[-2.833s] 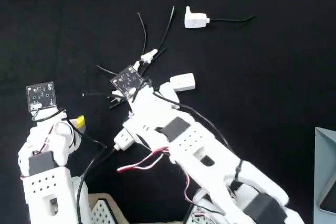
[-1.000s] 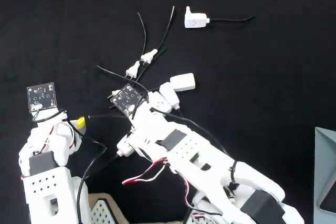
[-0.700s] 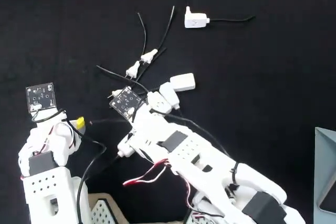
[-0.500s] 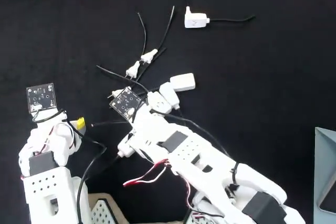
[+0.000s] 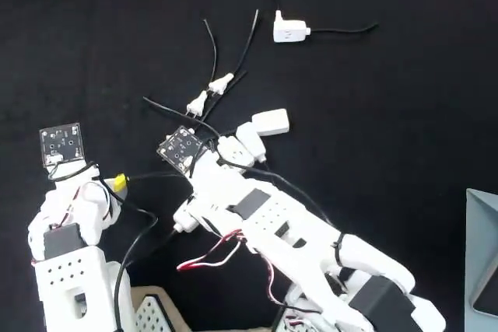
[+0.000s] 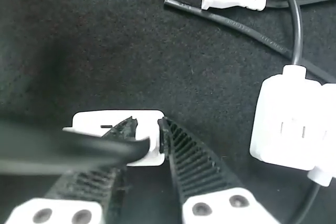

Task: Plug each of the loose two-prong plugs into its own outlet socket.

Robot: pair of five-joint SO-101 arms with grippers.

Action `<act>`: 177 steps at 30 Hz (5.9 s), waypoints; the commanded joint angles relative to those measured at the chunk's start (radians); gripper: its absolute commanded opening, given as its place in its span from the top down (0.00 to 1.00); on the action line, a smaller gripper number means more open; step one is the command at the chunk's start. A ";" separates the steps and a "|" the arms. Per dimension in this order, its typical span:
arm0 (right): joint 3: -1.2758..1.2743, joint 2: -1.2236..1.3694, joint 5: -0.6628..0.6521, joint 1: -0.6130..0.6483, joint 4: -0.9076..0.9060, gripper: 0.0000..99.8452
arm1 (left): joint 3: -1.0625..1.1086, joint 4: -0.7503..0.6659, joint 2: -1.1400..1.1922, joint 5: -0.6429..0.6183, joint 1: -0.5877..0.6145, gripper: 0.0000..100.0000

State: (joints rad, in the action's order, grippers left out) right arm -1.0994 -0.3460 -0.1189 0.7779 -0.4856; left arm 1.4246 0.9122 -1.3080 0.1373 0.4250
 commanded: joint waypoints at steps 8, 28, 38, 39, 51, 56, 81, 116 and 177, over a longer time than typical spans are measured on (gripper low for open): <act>-0.007 -0.145 0.048 -0.041 -0.034 0.99 | -0.004 -0.015 -0.011 -0.003 0.002 0.73; -0.047 -0.242 0.121 -0.135 -0.026 0.99 | 0.010 -0.017 -0.011 -0.003 -0.004 0.72; -0.056 -0.242 0.084 -0.141 -0.026 0.99 | 0.010 -0.015 -0.011 -0.003 -0.004 0.72; -0.058 -0.240 0.081 -0.141 -0.026 0.99 | 0.010 -0.015 -0.011 -0.003 -0.004 0.72; -0.048 -0.048 0.051 -0.137 0.044 0.99 | 0.012 -0.015 -0.011 -0.003 -0.004 0.72; -0.047 -0.021 -0.003 -0.137 0.044 0.99 | 0.012 -0.015 -0.011 -0.003 -0.004 0.72; 0.039 -0.613 0.143 -0.164 -0.419 0.75 | 0.008 -0.020 -0.011 -0.003 -0.004 0.72; -0.219 -0.845 0.244 -0.611 -0.048 0.99 | -0.814 0.812 0.002 0.215 -0.579 0.73; -0.219 -0.845 0.242 -0.611 -0.048 0.99 | -0.466 -0.077 0.936 0.213 -0.852 0.93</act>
State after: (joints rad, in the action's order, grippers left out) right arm -1.3249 -1.1730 0.1189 0.1765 -0.5531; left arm 1.0134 0.7986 -0.3583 0.3445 -0.4250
